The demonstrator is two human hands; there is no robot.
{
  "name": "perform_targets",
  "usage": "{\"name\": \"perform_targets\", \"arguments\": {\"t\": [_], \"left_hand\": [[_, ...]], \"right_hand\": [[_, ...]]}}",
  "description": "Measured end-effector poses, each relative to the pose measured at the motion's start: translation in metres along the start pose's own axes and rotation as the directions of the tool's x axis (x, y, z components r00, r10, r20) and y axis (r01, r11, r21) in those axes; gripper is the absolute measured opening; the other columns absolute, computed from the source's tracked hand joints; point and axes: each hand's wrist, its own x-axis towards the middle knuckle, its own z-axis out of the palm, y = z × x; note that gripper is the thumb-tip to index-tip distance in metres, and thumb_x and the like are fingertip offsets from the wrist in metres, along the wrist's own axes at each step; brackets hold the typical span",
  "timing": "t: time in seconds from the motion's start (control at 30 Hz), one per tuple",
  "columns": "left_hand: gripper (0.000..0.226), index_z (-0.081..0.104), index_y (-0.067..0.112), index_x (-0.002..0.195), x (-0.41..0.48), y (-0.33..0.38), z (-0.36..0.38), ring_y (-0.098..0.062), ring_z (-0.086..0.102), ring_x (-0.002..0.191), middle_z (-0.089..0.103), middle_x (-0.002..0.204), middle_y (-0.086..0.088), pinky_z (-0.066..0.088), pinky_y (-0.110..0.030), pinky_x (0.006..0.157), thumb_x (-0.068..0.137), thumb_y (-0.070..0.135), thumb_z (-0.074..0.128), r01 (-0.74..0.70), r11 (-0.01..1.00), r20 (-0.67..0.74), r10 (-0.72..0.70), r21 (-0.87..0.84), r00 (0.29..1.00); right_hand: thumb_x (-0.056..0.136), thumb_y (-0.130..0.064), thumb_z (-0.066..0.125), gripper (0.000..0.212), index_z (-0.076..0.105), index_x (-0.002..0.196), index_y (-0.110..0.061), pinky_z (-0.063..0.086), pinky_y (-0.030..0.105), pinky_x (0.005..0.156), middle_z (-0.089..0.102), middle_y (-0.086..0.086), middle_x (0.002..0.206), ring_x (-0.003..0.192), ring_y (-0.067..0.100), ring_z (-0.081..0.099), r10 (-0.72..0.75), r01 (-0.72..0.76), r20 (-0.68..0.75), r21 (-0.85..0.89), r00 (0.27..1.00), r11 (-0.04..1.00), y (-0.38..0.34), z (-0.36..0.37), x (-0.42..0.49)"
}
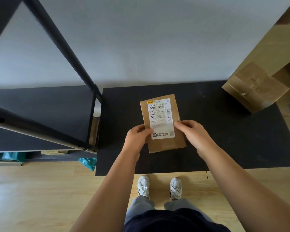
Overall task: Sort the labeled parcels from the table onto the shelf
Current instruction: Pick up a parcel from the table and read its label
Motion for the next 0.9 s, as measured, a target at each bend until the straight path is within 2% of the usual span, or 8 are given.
{"name": "perform_targets", "arguments": {"t": [0.07,0.23,0.4,0.57,0.67,0.9], "left_hand": [[0.040,0.063,0.017,0.127,-0.011,0.010,-0.005,-0.015,0.072,0.100,0.075,0.110,0.000,0.059,-0.031,0.085,0.087,0.015,0.070,-0.031,0.998,0.000,0.031,-0.049,1.000],[0.039,0.065,0.019,0.126,-0.042,0.043,-0.018,-0.012,0.074,0.098,0.077,0.107,0.002,0.059,-0.031,0.087,0.087,0.022,0.071,-0.141,0.989,0.032,0.142,-0.043,0.989],[0.036,0.068,0.017,0.121,-0.072,0.065,-0.030,-0.016,0.074,0.098,0.078,0.104,0.000,0.057,-0.040,0.094,0.087,0.029,0.070,-0.237,0.970,0.043,0.239,-0.048,0.970],[0.028,0.074,0.017,0.113,-0.096,0.083,-0.039,-0.013,0.075,0.094,0.080,0.099,0.003,0.057,-0.037,0.093,0.087,0.026,0.070,-0.341,0.939,0.017,0.342,-0.030,0.940],[0.030,0.074,0.017,0.114,-0.103,0.091,-0.044,-0.014,0.075,0.096,0.080,0.101,0.004,0.057,-0.039,0.094,0.085,0.026,0.072,-0.373,0.928,0.004,0.373,-0.011,0.928],[0.032,0.074,0.016,0.114,-0.108,0.095,-0.050,-0.014,0.075,0.097,0.080,0.101,0.003,0.057,-0.040,0.094,0.083,0.023,0.073,-0.397,0.918,0.019,0.397,-0.011,0.918]], "right_hand": [[0.089,-0.049,0.061,0.049,0.055,0.129,-0.021,0.042,0.028,0.076,0.063,-0.003,0.119,0.106,0.015,0.056,-0.036,0.037,-0.013,0.005,0.999,0.999,-0.009,-0.004,-0.011],[0.087,-0.044,0.066,0.041,0.064,0.124,-0.026,0.049,0.036,0.096,0.071,-0.008,0.112,0.110,0.014,0.064,-0.136,0.135,0.000,0.069,0.991,0.988,-0.026,-0.020,-0.040],[0.084,-0.034,0.071,0.030,0.070,0.114,-0.029,0.048,0.022,0.083,0.076,-0.011,0.101,0.099,0.005,0.068,-0.255,0.261,-0.056,0.139,0.965,0.955,-0.044,-0.034,-0.070],[0.084,-0.032,0.070,0.029,0.070,0.112,-0.031,0.051,0.014,0.067,0.076,-0.015,0.098,0.090,-0.007,0.069,-0.372,0.384,-0.109,0.139,0.922,0.913,-0.055,-0.038,-0.094],[0.083,-0.032,0.071,0.029,0.070,0.112,-0.033,0.051,0.015,0.069,0.075,-0.014,0.101,0.093,-0.005,0.068,-0.415,0.432,-0.141,0.134,0.899,0.892,-0.057,-0.036,-0.102],[0.082,-0.028,0.071,0.032,0.071,0.114,-0.030,0.052,0.026,0.085,0.073,-0.008,0.109,0.102,0.004,0.069,-0.454,0.477,-0.163,0.156,0.876,0.865,-0.062,-0.036,-0.106]]}}
